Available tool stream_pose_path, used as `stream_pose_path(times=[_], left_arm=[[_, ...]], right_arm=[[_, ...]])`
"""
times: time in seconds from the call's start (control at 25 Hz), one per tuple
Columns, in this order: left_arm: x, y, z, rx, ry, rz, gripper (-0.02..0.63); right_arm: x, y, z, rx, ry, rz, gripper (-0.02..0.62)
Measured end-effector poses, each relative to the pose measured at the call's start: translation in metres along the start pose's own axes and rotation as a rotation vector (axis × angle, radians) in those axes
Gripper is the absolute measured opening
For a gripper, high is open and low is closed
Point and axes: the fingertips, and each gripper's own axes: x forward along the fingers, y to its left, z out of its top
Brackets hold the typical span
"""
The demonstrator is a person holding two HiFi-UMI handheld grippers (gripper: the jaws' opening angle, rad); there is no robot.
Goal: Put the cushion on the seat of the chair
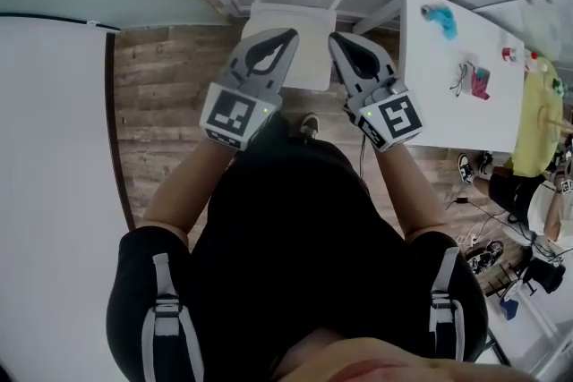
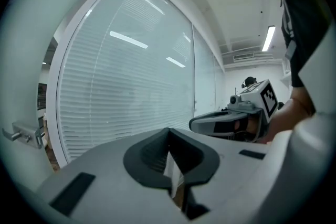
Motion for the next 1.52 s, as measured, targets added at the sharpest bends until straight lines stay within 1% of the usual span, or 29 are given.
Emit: stream_pose_path(times=[0.08, 0.16, 0.28, 0.52, 0.92, 1.52], left_arm=[[-0.009, -0.005, 0.011, 0.006, -0.049, -0.01, 0.011], [-0.016, -0.008, 0.019, -0.016, -0.097, -0.013, 0.011], [-0.022, -0.011, 0.025, -0.021, -0.124, -0.018, 0.011], [-0.026, -0.012, 0.02, -0.02, -0.126, -0.024, 0.011], [-0.023, -0.011, 0.012, -0.019, -0.108, -0.027, 0.011], [-0.015, -0.009, 0.013, -0.005, -0.111, -0.025, 0.011]], right_arm=[[-0.007, 0.01, 0.014, -0.022, -0.04, 0.006, 0.015], [-0.012, 0.019, 0.024, -0.038, -0.067, 0.016, 0.015], [-0.014, 0.026, 0.034, -0.054, -0.106, 0.022, 0.015], [-0.013, 0.035, 0.044, -0.04, -0.136, 0.022, 0.015], [-0.012, 0.028, 0.035, -0.034, -0.122, 0.008, 0.015], [-0.012, 0.021, 0.036, -0.049, -0.127, 0.005, 0.015]])
